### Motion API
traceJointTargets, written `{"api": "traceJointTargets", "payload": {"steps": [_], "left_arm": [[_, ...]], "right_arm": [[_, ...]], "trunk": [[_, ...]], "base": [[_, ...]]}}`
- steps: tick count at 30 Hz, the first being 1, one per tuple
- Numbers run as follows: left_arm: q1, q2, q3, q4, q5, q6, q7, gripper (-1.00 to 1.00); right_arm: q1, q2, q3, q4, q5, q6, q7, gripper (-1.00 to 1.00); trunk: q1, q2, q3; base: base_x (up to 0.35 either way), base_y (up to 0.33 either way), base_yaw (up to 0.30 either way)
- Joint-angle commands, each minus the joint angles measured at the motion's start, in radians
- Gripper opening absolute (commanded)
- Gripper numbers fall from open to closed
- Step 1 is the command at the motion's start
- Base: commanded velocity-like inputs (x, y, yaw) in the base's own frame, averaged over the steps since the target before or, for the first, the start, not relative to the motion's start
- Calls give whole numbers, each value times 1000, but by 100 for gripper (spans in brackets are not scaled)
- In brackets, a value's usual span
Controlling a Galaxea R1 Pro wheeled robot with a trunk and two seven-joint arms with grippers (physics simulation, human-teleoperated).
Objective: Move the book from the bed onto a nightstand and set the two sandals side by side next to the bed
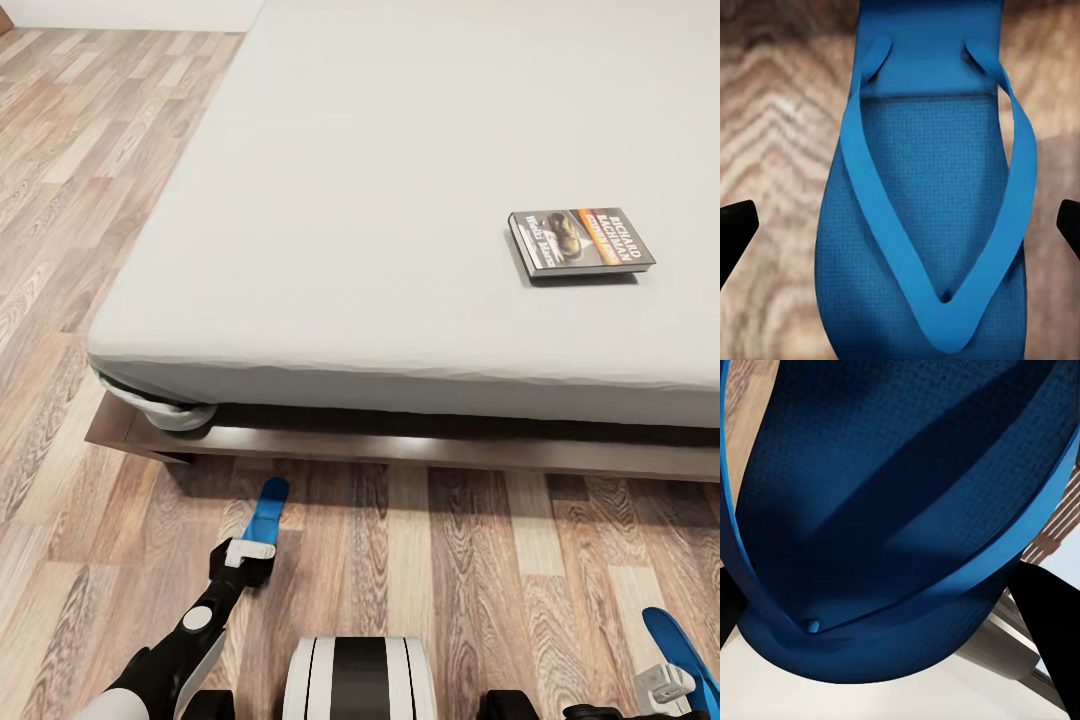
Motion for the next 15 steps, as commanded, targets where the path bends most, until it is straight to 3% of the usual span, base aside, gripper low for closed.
{"api": "traceJointTargets", "payload": {"steps": [1, 15], "left_arm": [[-1, 1, -9, 0, 10, -3, 7, 100], [-1, 2, -9, -3, 10, -4, 7, 100]], "right_arm": [[0, -1, 6, 0, -3, 10, -4, -100], [0, -1, 6, 0, -2, 10, -5, -100]], "trunk": [[0, 0, 0], [0, 0, 0]], "base": [[0, 0, 0], [0, 0, 0]]}}
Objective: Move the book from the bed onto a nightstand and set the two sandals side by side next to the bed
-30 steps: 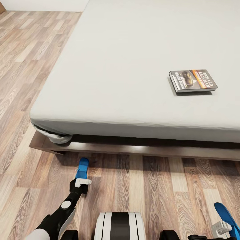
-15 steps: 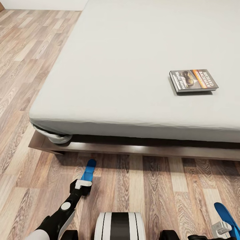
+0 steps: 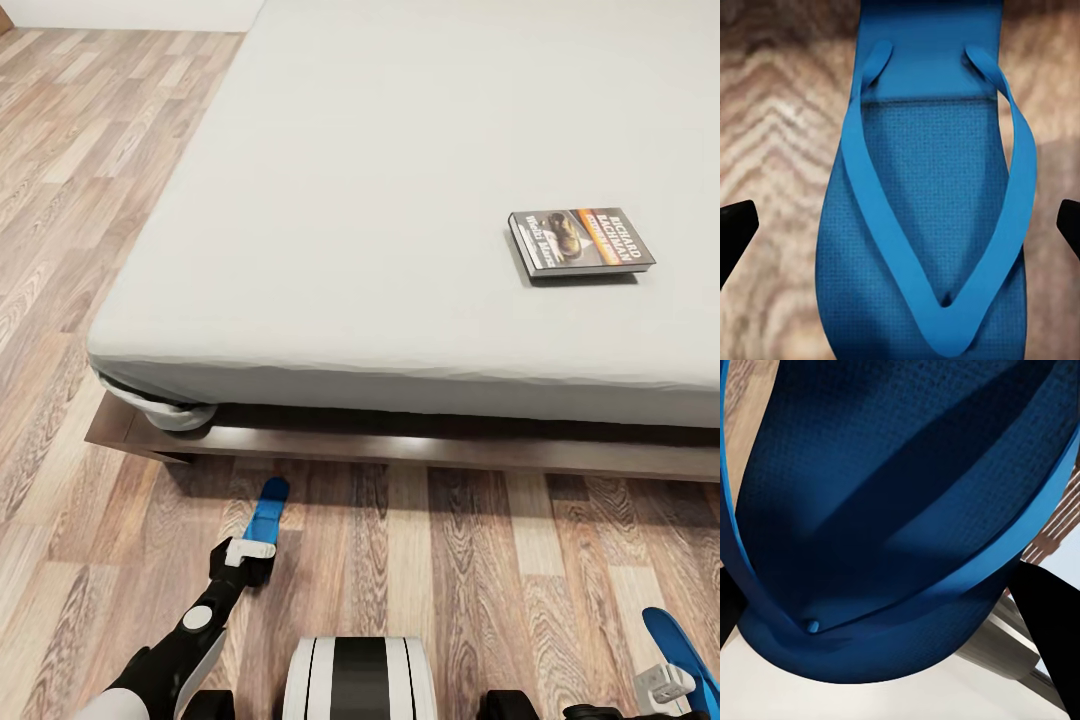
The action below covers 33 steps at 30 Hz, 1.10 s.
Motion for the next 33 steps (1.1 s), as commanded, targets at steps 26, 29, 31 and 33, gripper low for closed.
{"api": "traceJointTargets", "payload": {"steps": [26, 29, 31, 33], "left_arm": [[-1, 1, -9, 2, 8, -1, 6, 100], [0, 1, -9, 2, 7, -1, 6, 100], [0, 1, -9, 2, 6, -1, 6, 100], [1, 0, -10, 2, 6, -1, 6, 100]], "right_arm": [[0, -1, 6, 0, -5, 12, -5, -100], [0, -1, 6, 0, -5, 12, -5, -100], [0, -1, 6, 0, -3, 12, -5, -100], [0, -1, 6, 0, -2, 12, -5, -100]], "trunk": [[-7, 3, 58], [-8, 4, 65], [-8, 4, 65], [-8, 4, 65]], "base": [[0, 0, 0], [0, 0, 0], [0, 0, 0], [0, 0, 0]]}}
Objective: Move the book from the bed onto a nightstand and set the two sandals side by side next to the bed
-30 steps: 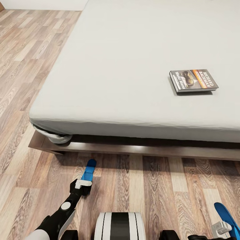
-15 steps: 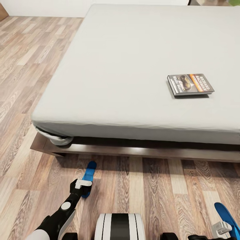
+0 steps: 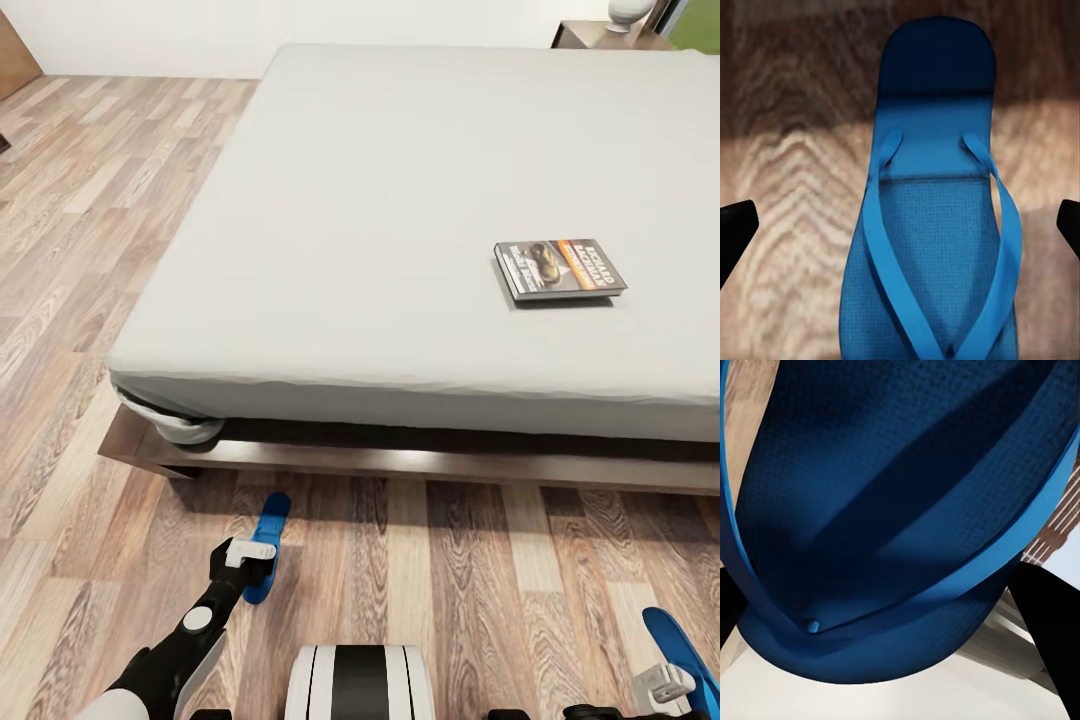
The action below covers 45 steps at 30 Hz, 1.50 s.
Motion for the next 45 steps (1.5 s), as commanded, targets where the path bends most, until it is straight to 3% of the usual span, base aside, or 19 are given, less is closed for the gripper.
{"api": "traceJointTargets", "payload": {"steps": [1, 11, 28, 32, 36, 42, 44, 45], "left_arm": [[0, 1, -9, 0, 10, -4, 7, 100], [2, -6, -9, 0, 7, -3, 8, 100], [1, -2, -9, 3, 6, 1, 8, 100], [1, -3, -10, 6, 6, 2, 14, 100], [1, -2, -13, 5, 6, 2, 75, 100], [0, 14, -19, 3, -9, 4, 244, 100], [0, 37, -18, 4, -50, 5, 313, 100], [0, 47, -17, 5, -86, 6, 363, 100]], "right_arm": [[0, 0, 6, 0, -2, 11, -4, -100], [0, 0, 4, -1, -1, 11, -4, -100], [-10, -1, 8, -2, -3, 12, -1, -100], [-11, -2, 9, -2, -1, 12, 16, -100], [-11, -2, 9, -2, 1, 12, 27, -100], [-15, -3, 9, -2, 2, 12, 32, -100], [-19, -3, 10, -2, 2, 12, 33, -100], [-21, -3, 10, -3, 2, 12, 34, -100]], "trunk": [[0, 0, -1], [0, 0, -1], [-6, 3, 54], [-6, 3, 54], [-6, 3, 54], [-6, 3, 54], [-6, 3, 54], [-6, 3, 54]], "base": [[0, 0, 0], [0, 0, 0], [0, 0, 0], [0, 0, 0], [0, 0, 0], [0, 0, 0], [0, 0, 0], [0, 0, 0]]}}
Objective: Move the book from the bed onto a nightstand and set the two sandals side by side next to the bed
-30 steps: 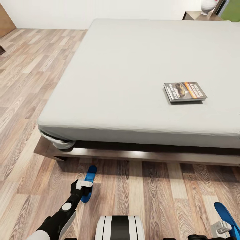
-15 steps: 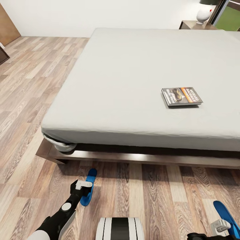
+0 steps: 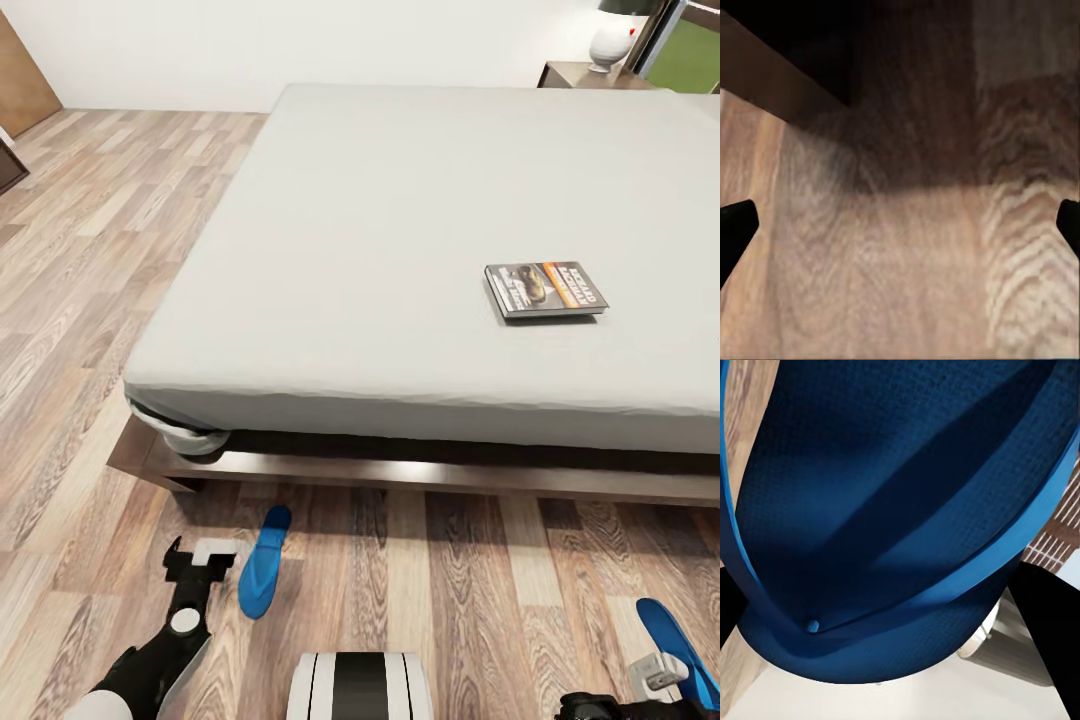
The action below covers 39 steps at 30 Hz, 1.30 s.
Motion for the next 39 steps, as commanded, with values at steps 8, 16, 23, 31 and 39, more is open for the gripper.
{"api": "traceJointTargets", "payload": {"steps": [8, 16, 23, 31, 39], "left_arm": [[0, 36, -4, 12, -227, 38, 346, 100], [1, 115, -2, 27, -289, 155, 480, 100], [0, 212, 0, 29, -294, 218, 563, 100], [0, 253, 1, 29, -295, 239, 612, 100], [1, 264, 0, 32, -297, 242, 631, 100]], "right_arm": [[-21, 3, 15, -9, -3, 9, 66, -100], [-106, 0, 33, -10, -1, 0, 316, -100], [-208, 5, 36, -10, -2, -2, 558, -100], [-252, 10, 36, -10, -3, 4, 704, -100], [-267, 10, 35, -10, -4, 7, 845, -100]], "trunk": [[0, 0, -1], [0, 0, -1], [0, 0, -1], [0, 0, -1], [0, 0, -1]], "base": [[0, 0, 0], [0, 0, 0], [0, 0, 0], [0, 0, 0], [0, 0, 0]]}}
